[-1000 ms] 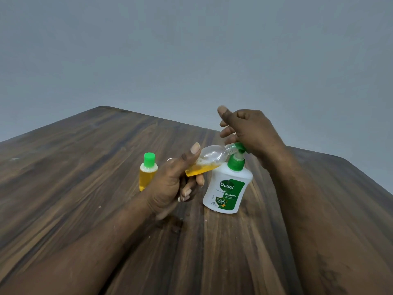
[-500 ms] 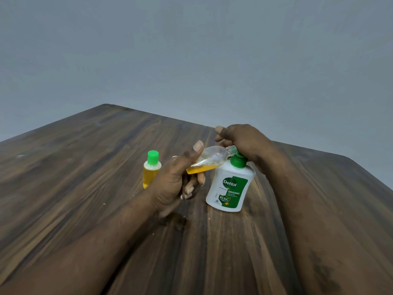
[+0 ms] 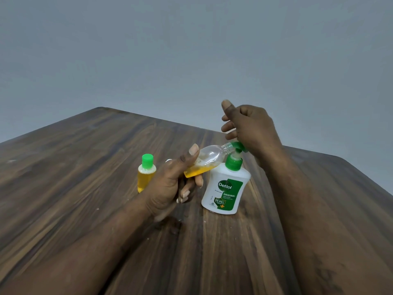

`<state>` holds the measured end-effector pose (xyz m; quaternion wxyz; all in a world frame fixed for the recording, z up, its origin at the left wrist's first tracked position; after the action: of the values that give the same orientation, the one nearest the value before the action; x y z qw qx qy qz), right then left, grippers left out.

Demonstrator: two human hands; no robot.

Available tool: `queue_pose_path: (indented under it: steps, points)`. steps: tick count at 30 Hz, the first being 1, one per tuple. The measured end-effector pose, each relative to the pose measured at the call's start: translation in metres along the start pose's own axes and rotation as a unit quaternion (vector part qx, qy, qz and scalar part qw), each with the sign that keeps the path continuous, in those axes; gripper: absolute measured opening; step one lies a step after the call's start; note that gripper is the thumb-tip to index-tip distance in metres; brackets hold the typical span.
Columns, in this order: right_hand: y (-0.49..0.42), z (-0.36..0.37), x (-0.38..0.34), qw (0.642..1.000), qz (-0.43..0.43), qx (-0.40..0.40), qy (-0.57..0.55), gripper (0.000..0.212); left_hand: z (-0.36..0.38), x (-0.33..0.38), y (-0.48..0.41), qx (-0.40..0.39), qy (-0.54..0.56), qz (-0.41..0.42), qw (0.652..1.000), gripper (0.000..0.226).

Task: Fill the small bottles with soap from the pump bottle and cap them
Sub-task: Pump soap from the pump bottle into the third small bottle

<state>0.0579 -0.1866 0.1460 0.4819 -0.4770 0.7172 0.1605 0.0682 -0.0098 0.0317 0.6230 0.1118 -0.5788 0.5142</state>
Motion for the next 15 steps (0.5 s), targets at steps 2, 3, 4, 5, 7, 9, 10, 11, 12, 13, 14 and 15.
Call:
queue_pose_path:
  steps: [2,3,4,5,7,9,10,11,12,13,14,15]
  points:
    - [-0.002,0.003,0.004,1.0,0.014,-0.018,0.016,0.049,0.0,-0.001,0.0,0.0,0.001,-0.002,1.0,0.068]
    - [-0.003,0.006,0.007,0.998,0.029,-0.042,0.024,0.048,0.0,-0.001,0.0,-0.002,0.0,-0.004,1.0,0.068]
    - [-0.004,0.008,0.011,0.996,0.045,-0.069,0.034,0.046,0.0,-0.001,0.0,-0.005,-0.001,-0.005,1.0,0.069]
    - [-0.005,0.009,0.013,0.993,0.056,-0.091,0.046,0.043,0.0,-0.001,-0.001,-0.005,-0.003,-0.006,1.0,0.07]
    - [-0.006,0.012,0.017,0.988,0.06,-0.114,0.08,0.04,0.0,-0.002,-0.001,0.002,-0.005,-0.009,1.0,0.071]
    - [-0.004,0.014,0.016,0.984,0.05,-0.127,0.114,0.039,-0.002,-0.002,-0.002,0.01,-0.008,-0.014,1.0,0.071]
    - [-0.003,0.014,0.016,0.983,0.049,-0.128,0.12,0.039,-0.003,-0.002,-0.002,0.01,-0.007,-0.016,1.0,0.071]
    - [-0.003,0.014,0.016,0.984,0.052,-0.125,0.117,0.038,-0.004,-0.003,-0.002,0.006,-0.007,-0.015,1.0,0.072]
    - [-0.004,0.015,0.017,0.984,0.057,-0.121,0.114,0.038,-0.005,-0.003,-0.002,0.004,-0.007,-0.014,1.0,0.074]
    - [-0.004,0.015,0.017,0.985,0.062,-0.117,0.111,0.038,-0.005,-0.002,-0.001,0.006,-0.007,-0.011,1.0,0.076]
    - [-0.005,0.015,0.018,0.985,0.065,-0.115,0.107,0.038,-0.005,-0.002,-0.001,0.009,-0.007,-0.008,1.0,0.079]
    - [-0.006,0.015,0.018,0.987,0.065,-0.111,0.1,0.039,-0.004,-0.002,0.0,0.012,-0.007,-0.006,1.0,0.079]
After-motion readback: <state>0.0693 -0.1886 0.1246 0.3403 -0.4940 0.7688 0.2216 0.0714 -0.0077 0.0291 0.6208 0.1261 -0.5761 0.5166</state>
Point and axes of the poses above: each hand's wrist, its own y-axis away from the middle knuckle, its own z-axis out of the palm, x = y × z, the point moved 2 cm from there along -y, towards the middle knuckle, and after that the axes turned 15 degrees about z, right-handed, at the moved point
